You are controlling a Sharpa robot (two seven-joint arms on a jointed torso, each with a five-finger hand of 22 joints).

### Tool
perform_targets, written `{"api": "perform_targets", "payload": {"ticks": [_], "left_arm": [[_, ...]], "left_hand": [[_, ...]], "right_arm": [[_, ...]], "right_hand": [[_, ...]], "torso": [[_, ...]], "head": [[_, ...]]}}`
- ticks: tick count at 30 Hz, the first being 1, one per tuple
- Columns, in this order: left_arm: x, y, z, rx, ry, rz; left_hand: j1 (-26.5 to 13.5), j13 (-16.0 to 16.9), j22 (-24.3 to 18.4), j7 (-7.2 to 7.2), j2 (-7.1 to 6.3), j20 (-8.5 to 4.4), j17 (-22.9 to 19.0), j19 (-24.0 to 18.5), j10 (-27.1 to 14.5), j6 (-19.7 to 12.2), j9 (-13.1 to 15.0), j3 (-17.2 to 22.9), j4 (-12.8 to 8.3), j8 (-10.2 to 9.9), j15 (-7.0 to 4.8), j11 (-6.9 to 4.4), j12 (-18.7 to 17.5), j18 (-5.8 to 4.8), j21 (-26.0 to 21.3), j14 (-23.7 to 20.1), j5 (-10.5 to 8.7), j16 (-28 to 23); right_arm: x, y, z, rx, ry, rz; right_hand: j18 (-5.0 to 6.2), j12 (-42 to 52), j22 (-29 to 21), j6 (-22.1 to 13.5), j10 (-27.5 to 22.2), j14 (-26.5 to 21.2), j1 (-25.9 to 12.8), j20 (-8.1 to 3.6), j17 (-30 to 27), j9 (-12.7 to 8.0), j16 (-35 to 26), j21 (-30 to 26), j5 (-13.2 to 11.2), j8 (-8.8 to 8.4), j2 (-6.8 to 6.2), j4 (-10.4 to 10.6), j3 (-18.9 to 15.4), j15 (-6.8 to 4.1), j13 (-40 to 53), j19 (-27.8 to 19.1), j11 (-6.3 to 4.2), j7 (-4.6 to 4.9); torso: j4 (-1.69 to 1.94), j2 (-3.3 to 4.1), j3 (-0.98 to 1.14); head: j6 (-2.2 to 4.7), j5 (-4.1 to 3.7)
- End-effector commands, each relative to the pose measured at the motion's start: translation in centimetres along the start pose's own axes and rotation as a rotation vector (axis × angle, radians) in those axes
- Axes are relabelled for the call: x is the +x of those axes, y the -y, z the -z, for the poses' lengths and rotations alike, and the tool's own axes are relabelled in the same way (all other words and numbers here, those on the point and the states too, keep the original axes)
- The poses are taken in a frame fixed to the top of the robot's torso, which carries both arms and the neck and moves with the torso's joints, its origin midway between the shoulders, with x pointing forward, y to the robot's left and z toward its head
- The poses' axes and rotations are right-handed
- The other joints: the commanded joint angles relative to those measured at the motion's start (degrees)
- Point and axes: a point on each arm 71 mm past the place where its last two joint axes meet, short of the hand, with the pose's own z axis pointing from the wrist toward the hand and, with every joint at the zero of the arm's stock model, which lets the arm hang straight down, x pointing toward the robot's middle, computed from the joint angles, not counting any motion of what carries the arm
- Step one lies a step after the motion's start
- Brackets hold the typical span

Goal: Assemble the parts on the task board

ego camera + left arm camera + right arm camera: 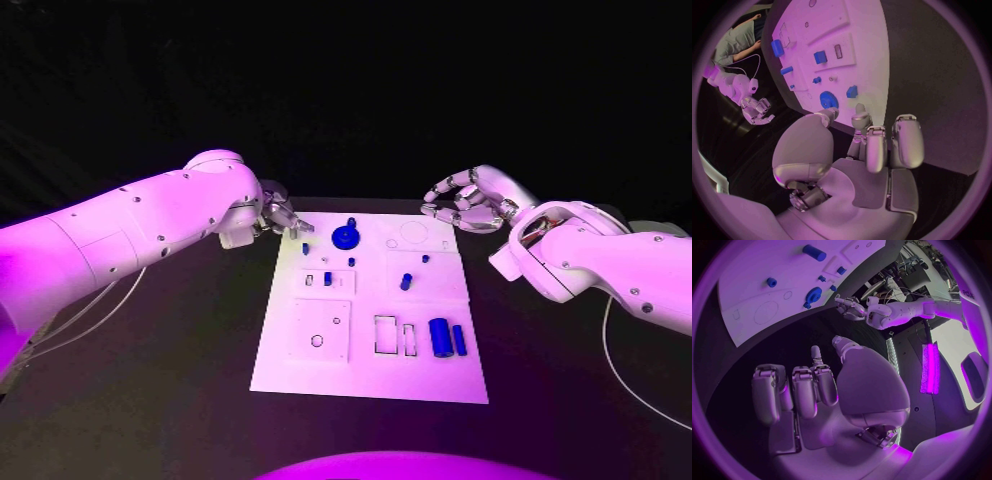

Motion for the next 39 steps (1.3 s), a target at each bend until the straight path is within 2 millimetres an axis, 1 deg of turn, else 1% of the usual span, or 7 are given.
{"api": "perform_targets", "payload": {"ticks": [1,3,6,15,23,34,39], "left_arm": [[0.62,0.25,-0.43,0.010,-0.046,-0.045],[0.79,0.29,-0.59,0.010,-0.051,-0.043],[0.95,0.34,-0.74,0.010,-0.056,-0.042],[1.18,0.44,-0.92,0.011,-0.073,-0.039],[1.33,0.54,-1.00,0.016,-0.083,-0.034],[1.37,0.77,-1.04,0.029,-0.079,-0.017],[1.42,0.81,-1.03,0.032,-0.085,-0.014]], "left_hand": [[0.6,-0.2,0.1,0.43,-0.12,0.19,14.5,0.0,-0.4,0.0,-0.1,-0.5,0.0,-0.2,0.33,0.06,-0.4,0.12,-0.2,5.8,-0.04,0.0],[0.6,-0.2,0.1,0.46,-0.07,0.19,14.6,0.0,-0.5,0.0,-0.2,-0.5,0.0,-0.3,0.36,0.08,-0.5,0.13,-0.2,5.9,-0.03,0.1],[0.7,-0.2,0.2,0.48,-0.03,0.20,14.7,0.0,-0.5,0.0,-0.2,-0.5,0.0,-0.3,0.38,0.11,-0.5,0.11,-0.2,5.9,-0.03,0.1],[1.5,-0.2,0.3,0.57,0.30,0.31,14.8,0.0,-0.7,0.2,-0.6,-0.5,-0.1,-0.6,0.50,0.20,-0.4,0.10,-0.2,5.9,0.08,0.2],[3.4,-0.1,0.4,0.58,0.80,0.45,14.8,0.0,-0.7,0.8,-1.2,-0.3,-0.2,-0.9,0.54,0.22,-0.2,0.10,-0.1,6.0,0.19,0.2],[6.5,-0.2,0.4,0.31,1.55,0.53,14.9,-0.1,-0.7,1.9,-1.5,0.2,-0.5,-0.6,0.41,0.01,0.0,0.11,-0.1,6.0,0.27,0.3],[7.3,-0.1,0.5,0.16,1.48,0.49,15.0,-0.1,-0.7,2.3,-1.5,0.2,-0.5,-0.3,0.32,-0.11,0.0,0.10,-0.1,6.0,0.19,0.3]], "right_arm": [[0.18,-0.18,-0.03,-0.010,-0.007,0.001],[0.19,-0.19,-0.04,-0.011,-0.007,0.001],[0.18,-0.18,-0.02,-0.010,-0.007,0.001],[0.22,-0.19,-0.07,-0.010,-0.007,0.001],[0.27,-0.19,-0.10,-0.011,-0.008,0.000],[0.34,-0.20,-0.13,-0.010,-0.010,0.000],[0.35,-0.20,-0.13,-0.010,-0.010,0.000]], "right_hand": [[-0.13,-0.2,10.4,0.2,0.0,4.9,-0.5,-0.44,10.4,0.0,-0.2,-0.4,0.1,0.21,0.14,0.3,0.1,-0.25,7.9,2.6,-0.17,0.00],[-0.13,-0.2,10.4,0.2,0.0,4.9,-0.5,-0.44,10.4,0.0,-0.2,-0.4,0.1,0.21,0.14,0.3,0.1,-0.25,7.9,2.6,-0.17,0.00],[-0.13,-0.2,10.4,0.2,0.0,4.9,-0.5,-0.44,10.4,0.0,-0.2,-0.4,0.1,0.21,0.14,0.3,0.1,-0.25,7.9,2.6,-0.17,0.00],[-0.13,-0.2,10.4,0.2,0.0,4.9,-0.5,-0.44,10.4,0.0,-0.2,-0.4,0.1,0.21,0.14,0.3,0.1,-0.25,7.9,2.6,-0.17,0.00],[-0.12,-0.2,10.4,0.2,0.0,4.9,-0.5,-0.45,10.4,0.0,-0.2,-0.4,0.1,0.24,0.20,0.2,0.1,-0.26,7.9,2.6,-0.19,0.00],[-0.12,-0.2,10.4,0.2,0.0,4.9,-0.5,-0.45,10.4,0.0,-0.2,-0.4,0.1,0.24,0.20,0.2,0.1,-0.26,7.9,2.6,-0.19,0.00],[-0.12,-0.2,10.4,0.2,0.0,4.9,-0.5,-0.45,10.4,0.0,-0.2,-0.4,0.1,0.24,0.20,0.2,0.1,-0.26,7.9,2.6,-0.19,0.00]], "torso": [[-0.08,-0.07,0.07],[-0.12,-0.07,0.09],[-0.06,-0.08,0.04],[0.13,-0.14,0.07],[0.02,-0.14,0.00],[0.08,-0.15,0.01],[0.07,-0.12,0.02]], "head": [[-0.28,0.00],[-0.26,-0.03],[-0.24,-0.08],[-0.37,-0.06],[-0.46,0.16],[-0.59,0.03],[-0.68,-0.03]]}}
